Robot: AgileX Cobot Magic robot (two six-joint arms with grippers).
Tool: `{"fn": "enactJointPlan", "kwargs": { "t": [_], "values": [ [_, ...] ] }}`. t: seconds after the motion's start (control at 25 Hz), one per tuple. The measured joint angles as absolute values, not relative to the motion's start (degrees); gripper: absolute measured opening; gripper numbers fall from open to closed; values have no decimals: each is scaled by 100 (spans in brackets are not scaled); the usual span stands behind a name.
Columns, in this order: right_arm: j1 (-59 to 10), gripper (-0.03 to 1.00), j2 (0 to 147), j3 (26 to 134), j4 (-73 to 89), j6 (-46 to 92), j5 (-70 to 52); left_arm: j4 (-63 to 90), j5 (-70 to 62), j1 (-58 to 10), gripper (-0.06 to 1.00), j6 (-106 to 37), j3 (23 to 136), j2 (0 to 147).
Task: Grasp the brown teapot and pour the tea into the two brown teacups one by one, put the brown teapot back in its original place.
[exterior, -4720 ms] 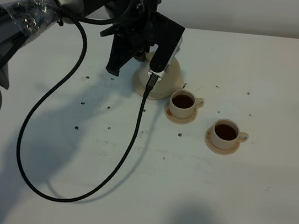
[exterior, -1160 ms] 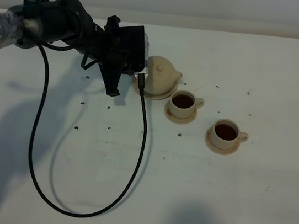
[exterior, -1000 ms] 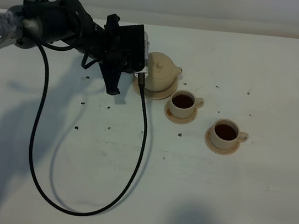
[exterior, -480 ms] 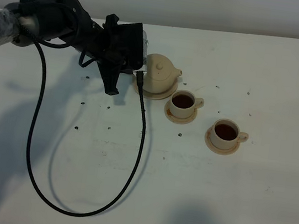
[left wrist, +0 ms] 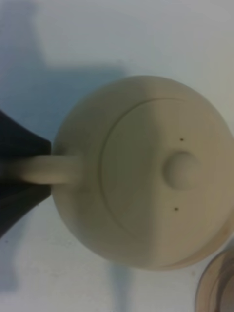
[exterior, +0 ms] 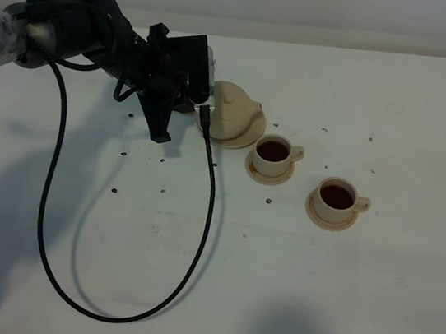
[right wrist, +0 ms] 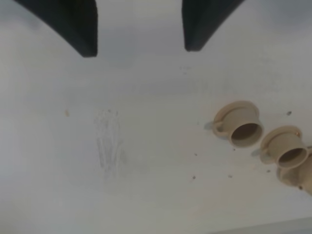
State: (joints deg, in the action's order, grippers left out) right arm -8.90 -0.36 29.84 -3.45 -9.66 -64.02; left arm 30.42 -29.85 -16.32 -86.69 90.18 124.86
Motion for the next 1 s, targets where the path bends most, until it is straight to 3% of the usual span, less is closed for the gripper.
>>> {"fn": "enactJointPlan", "kwargs": {
  "t": [0.44, 0.8, 1.0],
  "values": [
    [-890, 41, -36, 2984, -345, -966, -6402, 3042, -3055, -1622, 10, -8551, 9018, 12486],
    [-890, 41, -36, 2984, -345, -966, -6402, 3048, -3103, -1622, 49, -8410, 9018, 12318],
    [-890, 41, -36, 2984, -345, -966, -6402, 3048, -3115, -1622, 54, -8213, 9018, 12169]
  ]
}}
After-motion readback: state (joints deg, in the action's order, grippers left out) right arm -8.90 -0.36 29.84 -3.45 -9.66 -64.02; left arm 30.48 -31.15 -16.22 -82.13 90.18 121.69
